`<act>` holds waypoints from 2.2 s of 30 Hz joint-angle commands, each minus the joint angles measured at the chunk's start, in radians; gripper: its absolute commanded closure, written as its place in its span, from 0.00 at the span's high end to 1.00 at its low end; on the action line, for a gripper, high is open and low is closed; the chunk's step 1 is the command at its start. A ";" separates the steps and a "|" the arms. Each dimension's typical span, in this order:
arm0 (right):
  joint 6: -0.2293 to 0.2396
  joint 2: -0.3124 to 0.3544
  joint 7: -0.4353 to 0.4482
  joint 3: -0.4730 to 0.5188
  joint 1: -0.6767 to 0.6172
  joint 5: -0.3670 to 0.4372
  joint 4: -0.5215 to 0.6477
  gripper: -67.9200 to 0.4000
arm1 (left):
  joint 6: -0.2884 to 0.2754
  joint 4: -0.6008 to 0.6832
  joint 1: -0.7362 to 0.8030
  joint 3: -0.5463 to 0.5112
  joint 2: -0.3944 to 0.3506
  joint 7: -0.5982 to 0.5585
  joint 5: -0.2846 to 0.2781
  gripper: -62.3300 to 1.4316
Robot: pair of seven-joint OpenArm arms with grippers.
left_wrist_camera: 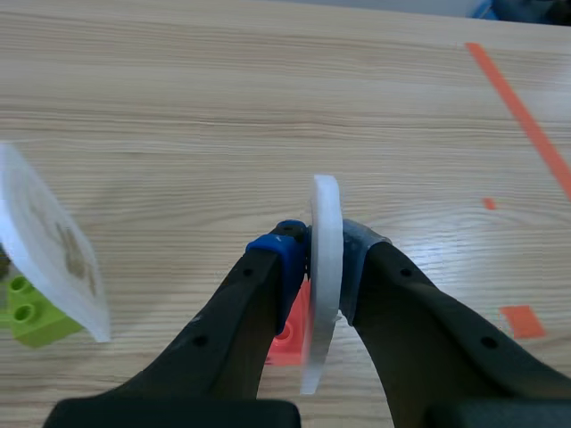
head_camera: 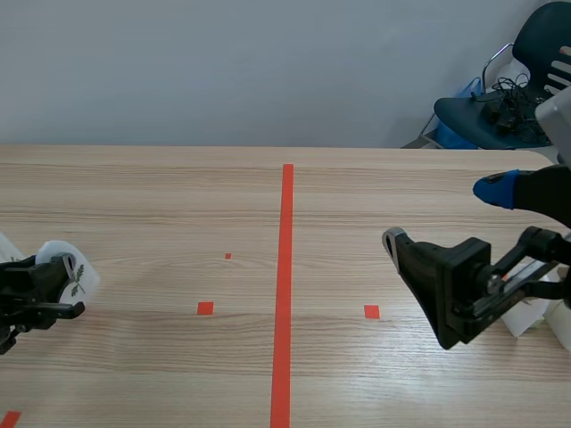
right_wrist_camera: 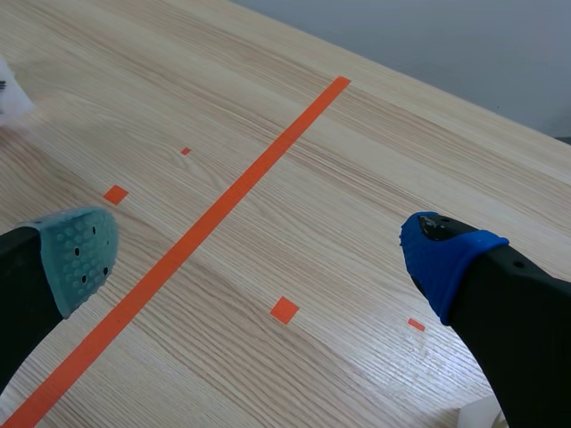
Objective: Do the leaf sorting experiment
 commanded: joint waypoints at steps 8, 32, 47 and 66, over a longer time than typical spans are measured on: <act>-0.004 0.000 0.021 0.008 0.017 0.011 -0.001 1.00 | 0.043 -0.208 -0.177 0.006 0.013 -0.063 -0.008 0.13; -0.003 0.000 0.021 0.008 0.017 0.011 -0.001 1.00 | 0.094 -0.246 -0.201 0.006 0.002 -0.113 -0.062 0.54; -0.004 0.000 0.023 0.009 0.017 0.011 0.000 1.00 | 0.040 0.340 0.027 -0.085 -0.144 0.105 -0.014 0.83; -0.003 0.000 0.022 0.009 0.017 0.022 0.000 1.00 | -0.229 0.819 0.336 -0.085 -0.119 0.236 0.032 1.00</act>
